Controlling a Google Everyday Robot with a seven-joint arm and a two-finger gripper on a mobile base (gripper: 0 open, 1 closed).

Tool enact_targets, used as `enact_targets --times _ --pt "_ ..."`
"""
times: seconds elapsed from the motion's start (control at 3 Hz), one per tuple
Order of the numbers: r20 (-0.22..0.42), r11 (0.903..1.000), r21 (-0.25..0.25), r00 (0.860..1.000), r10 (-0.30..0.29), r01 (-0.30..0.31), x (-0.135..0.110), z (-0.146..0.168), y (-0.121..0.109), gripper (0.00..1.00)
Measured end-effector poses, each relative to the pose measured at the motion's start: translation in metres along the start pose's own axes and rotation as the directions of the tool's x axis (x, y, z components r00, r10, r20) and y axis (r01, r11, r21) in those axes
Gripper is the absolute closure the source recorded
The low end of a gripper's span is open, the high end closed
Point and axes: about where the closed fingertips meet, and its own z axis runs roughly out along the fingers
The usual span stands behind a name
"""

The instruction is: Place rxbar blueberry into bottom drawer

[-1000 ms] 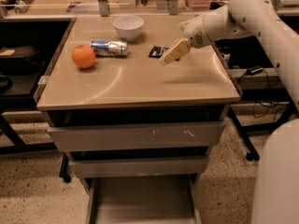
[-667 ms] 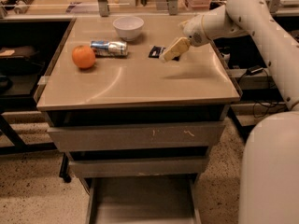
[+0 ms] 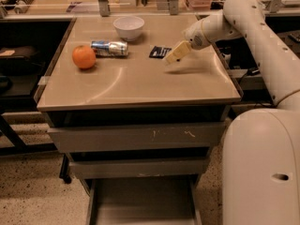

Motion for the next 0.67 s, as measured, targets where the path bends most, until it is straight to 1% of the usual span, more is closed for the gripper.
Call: enact_targets --times 0.33,0.67 --pt "-0.037 0.9997 -0.017 0.999 0.015 -0.016 0.01 0.008 -0.003 0.0" --pt "-0.067 0.9968 -0.073 0.997 0.029 -0.034 0.017 0.026 0.001 0.0"
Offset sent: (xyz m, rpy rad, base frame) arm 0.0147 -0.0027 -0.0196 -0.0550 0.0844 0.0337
